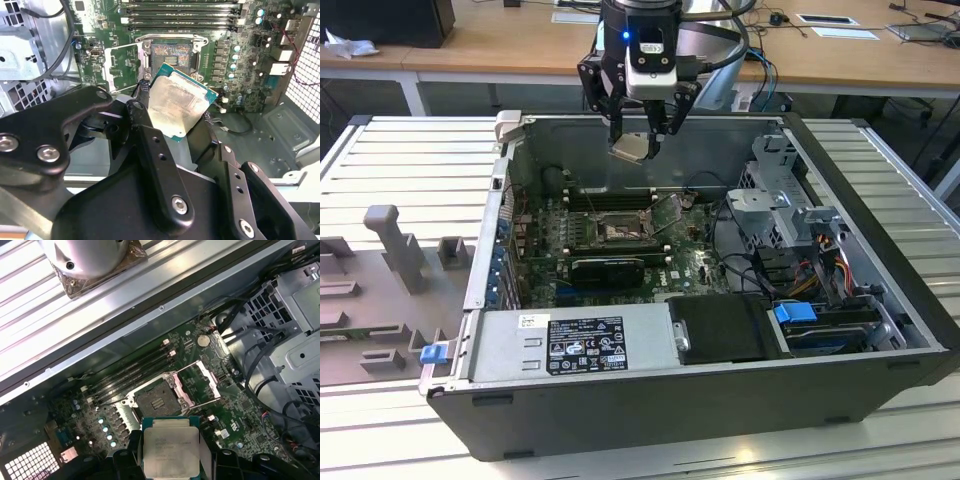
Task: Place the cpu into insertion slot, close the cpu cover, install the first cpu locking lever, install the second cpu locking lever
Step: 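Place the cpu into insertion slot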
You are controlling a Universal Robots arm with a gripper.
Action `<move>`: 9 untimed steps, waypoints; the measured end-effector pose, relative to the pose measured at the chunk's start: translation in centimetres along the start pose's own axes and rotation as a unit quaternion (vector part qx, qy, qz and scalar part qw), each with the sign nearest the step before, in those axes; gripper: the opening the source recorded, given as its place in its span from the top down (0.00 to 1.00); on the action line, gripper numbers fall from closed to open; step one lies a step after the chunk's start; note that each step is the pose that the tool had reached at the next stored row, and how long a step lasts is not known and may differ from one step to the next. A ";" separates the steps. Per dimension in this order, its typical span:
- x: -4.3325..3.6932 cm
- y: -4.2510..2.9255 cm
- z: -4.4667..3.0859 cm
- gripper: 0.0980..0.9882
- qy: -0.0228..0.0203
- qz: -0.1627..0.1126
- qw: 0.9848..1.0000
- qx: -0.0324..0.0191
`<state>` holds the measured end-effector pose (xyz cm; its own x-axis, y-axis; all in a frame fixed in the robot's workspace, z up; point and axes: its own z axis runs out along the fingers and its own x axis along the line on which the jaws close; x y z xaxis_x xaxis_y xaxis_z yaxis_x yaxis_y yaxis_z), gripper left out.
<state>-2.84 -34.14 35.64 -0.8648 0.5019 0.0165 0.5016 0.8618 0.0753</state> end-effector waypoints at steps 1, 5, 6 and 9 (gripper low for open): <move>0.00 0.00 0.01 0.50 0.000 0.001 1.000 0.000; 0.00 0.00 0.02 0.50 -0.001 0.010 1.000 0.000; 0.00 0.00 0.03 0.50 -0.001 0.012 1.000 0.000; 0.00 0.00 0.04 0.50 -0.002 0.022 1.000 0.000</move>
<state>-2.84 -34.14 35.60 -0.8418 0.5395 0.0165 0.5391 0.8388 0.0754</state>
